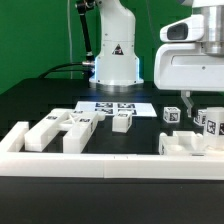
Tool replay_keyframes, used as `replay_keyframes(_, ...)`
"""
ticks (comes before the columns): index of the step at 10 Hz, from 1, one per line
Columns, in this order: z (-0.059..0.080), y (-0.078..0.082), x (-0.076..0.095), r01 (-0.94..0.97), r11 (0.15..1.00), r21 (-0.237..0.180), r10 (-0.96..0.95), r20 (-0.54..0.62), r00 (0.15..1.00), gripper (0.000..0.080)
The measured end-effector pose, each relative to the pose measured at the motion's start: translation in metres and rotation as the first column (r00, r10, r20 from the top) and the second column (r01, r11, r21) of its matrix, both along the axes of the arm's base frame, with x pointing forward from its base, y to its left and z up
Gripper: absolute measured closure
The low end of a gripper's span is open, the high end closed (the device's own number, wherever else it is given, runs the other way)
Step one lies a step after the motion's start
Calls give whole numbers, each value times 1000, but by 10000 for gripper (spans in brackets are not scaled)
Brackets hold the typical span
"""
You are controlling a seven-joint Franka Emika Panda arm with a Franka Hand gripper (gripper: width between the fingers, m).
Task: Assemble chair
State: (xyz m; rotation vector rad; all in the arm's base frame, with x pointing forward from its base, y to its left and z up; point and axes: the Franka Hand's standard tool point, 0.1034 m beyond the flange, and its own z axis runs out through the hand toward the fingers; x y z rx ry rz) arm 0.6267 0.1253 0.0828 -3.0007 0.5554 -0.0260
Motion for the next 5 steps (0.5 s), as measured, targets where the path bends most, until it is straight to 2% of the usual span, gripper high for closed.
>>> replay_keyframes(5, -1, 6, -2, -320, 947, -15, 321, 22, 947, 151)
